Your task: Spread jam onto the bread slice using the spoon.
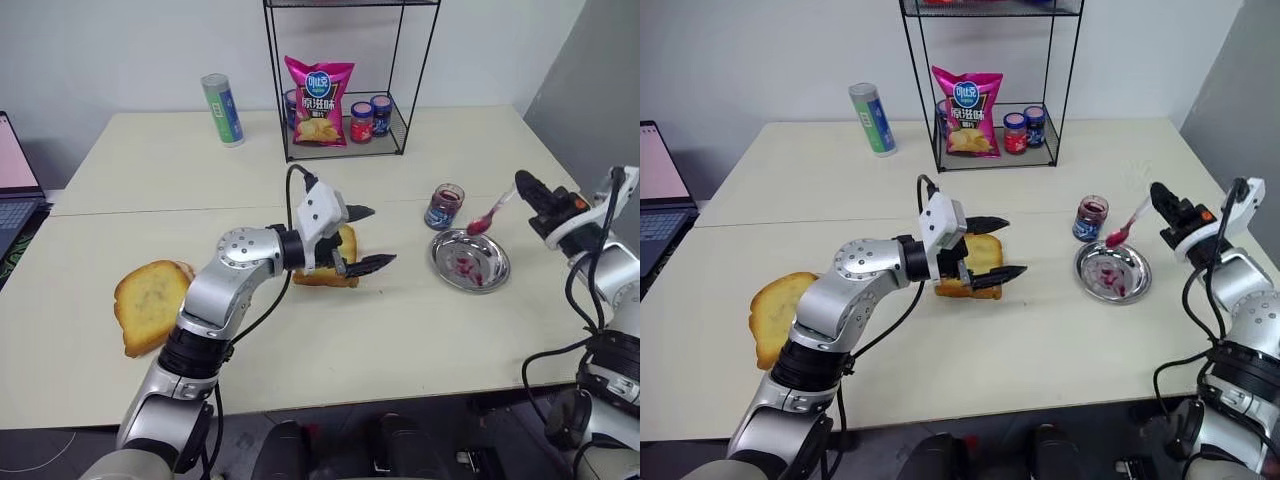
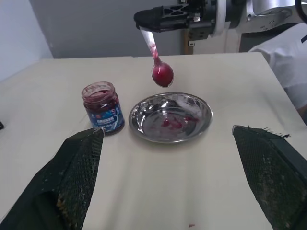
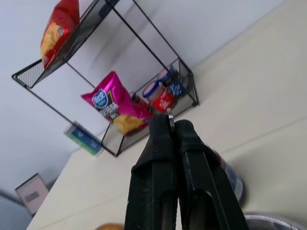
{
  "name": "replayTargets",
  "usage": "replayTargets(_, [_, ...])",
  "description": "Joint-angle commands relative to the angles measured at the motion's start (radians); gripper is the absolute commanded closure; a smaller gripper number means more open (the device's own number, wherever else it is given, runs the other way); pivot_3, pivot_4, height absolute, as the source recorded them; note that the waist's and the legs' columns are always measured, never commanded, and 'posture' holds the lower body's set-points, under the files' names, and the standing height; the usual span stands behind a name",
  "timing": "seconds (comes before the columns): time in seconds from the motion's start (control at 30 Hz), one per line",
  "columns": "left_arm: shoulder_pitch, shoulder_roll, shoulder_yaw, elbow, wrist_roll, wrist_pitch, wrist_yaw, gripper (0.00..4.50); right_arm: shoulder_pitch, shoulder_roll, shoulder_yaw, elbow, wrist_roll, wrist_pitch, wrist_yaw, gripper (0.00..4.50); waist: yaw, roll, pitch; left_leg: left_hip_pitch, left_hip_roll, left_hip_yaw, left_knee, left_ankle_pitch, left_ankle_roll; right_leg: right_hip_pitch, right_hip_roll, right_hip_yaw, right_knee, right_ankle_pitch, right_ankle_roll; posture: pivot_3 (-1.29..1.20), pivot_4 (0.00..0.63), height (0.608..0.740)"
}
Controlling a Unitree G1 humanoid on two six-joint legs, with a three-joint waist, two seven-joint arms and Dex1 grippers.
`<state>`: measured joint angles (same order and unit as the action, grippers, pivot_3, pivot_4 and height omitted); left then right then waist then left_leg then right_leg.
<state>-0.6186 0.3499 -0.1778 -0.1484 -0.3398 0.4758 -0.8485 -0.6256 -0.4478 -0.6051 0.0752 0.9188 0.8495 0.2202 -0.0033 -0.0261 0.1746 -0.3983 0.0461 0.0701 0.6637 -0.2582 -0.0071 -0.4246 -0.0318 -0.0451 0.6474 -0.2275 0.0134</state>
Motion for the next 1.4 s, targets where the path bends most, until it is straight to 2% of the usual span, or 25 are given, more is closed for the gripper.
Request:
replayTargets(0.03, [-0.021, -0.059, 0.030, -0.021, -0.046, 0.006, 0.045, 0.00, -0.124, -0.004, 0.077, -0.004, -0.111, -0.140, -0.029, 4.49, 0.000, 0.000, 0.000, 0.000, 0.000, 0.001, 0.000, 0.000, 0.000, 0.000, 0.000, 0.001, 0.000, 0.000, 0.000, 0.00, 0.150, 0.740])
replayTargets(0.27, [-0.027, -0.083, 0.024, -0.015, -0.038, -0.002, 0.063, 0.00, -0.257, -0.005, 0.187, 0.229, -0.305, -0.379, 0.023, 4.49, 0.000, 0.000, 0.000, 0.000, 0.000, 0.001, 0.000, 0.000, 0.000, -0.001, 0.001, 0.001, -0.001, 0.002, -0.003, 0.00, 0.150, 0.740])
replayTargets(0.47, [-0.023, -0.080, 0.027, -0.022, -0.034, -0.003, 0.070, 0.00, -0.295, -0.005, 0.279, 0.394, -0.449, -0.559, 0.096, 4.49, 0.000, 0.000, 0.000, 0.000, 0.000, 0.002, -0.001, 0.000, 0.000, -0.001, 0.000, 0.002, -0.001, 0.003, -0.004, 0.00, 0.150, 0.740])
replayTargets(1.13, [-0.020, -0.069, 0.020, -0.051, -0.036, 0.011, 0.090, 0.00, -0.308, 0.057, 0.402, 0.686, -0.663, -0.894, 0.185, 4.49, 0.000, 0.000, 0.000, 0.000, 0.001, 0.003, -0.001, 0.000, 0.000, -0.001, 0.000, 0.003, -0.001, 0.003, -0.005, 0.00, 0.150, 0.740])
replayTargets(1.4, [-0.019, -0.064, 0.017, -0.061, -0.038, 0.014, 0.094, 0.00, -0.319, 0.098, 0.343, 0.759, -0.608, -0.860, 0.164, 4.49, -0.001, 0.000, 0.000, 0.001, 0.001, 0.004, -0.001, 0.000, 0.000, -0.001, 0.000, 0.004, 0.000, 0.004, -0.005, 0.00, 0.150, 0.740])
